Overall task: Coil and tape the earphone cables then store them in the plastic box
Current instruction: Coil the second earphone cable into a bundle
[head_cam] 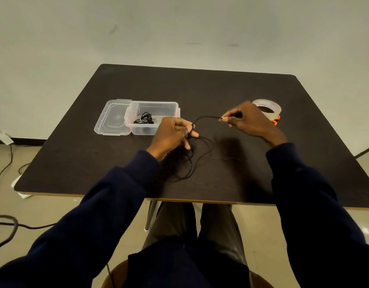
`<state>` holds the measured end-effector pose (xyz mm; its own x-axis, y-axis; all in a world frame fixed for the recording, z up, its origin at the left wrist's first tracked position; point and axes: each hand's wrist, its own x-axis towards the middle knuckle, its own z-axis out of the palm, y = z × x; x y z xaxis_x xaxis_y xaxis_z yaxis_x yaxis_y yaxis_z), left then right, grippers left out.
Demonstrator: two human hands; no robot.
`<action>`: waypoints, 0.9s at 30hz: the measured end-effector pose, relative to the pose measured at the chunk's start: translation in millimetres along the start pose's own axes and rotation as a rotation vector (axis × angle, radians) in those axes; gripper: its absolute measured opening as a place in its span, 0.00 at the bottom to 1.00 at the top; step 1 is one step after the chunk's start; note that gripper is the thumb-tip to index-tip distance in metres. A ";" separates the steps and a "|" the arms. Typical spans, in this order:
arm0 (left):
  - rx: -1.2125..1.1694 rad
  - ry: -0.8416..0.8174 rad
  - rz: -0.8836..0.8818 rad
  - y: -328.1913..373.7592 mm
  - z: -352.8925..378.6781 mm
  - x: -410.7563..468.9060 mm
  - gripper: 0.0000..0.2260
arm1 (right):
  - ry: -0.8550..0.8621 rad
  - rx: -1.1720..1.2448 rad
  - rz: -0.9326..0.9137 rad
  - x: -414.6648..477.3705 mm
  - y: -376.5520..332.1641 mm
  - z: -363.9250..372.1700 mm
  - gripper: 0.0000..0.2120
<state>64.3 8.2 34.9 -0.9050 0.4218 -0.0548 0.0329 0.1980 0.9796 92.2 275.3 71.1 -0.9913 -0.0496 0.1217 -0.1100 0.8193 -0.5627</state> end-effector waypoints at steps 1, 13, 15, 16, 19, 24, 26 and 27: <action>0.105 0.047 0.041 0.1 2.4 -1.0 0.05 | 0.013 -0.030 -0.005 3.0 -0.3 5.1 0.07; 0.095 0.248 0.246 -28.8 -4.3 -40.7 0.07 | 0.166 -0.171 0.002 5.7 2.3 60.3 0.15; 0.026 0.219 0.202 -33.3 -13.5 -47.0 0.07 | 0.166 -0.136 -0.027 3.4 -1.8 62.6 0.17; 0.008 0.218 0.193 -35.0 -17.9 -50.2 0.07 | 0.156 -0.115 -0.038 2.3 -5.5 63.7 0.18; -0.055 0.251 0.220 -36.7 -30.9 -58.1 0.07 | 0.104 -0.077 -0.068 -0.8 -19.1 66.7 0.24; -0.126 0.266 0.269 -36.6 -49.7 -66.8 0.08 | 0.166 -0.061 -0.175 -6.5 -47.9 65.2 0.29; -0.100 0.228 0.279 -38.4 -58.7 -72.6 0.08 | 0.221 -0.030 -0.246 -11.1 -61.4 64.7 0.26; -0.047 0.198 0.290 -40.5 -65.2 -76.1 0.07 | 0.218 0.002 -0.273 -14.5 -68.7 65.8 0.25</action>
<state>104.2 -89.5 11.9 -0.9257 0.2737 0.2611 0.2854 0.0522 0.9570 109.4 182.1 54.2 -0.8866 -0.1437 0.4396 -0.3696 0.7915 -0.4867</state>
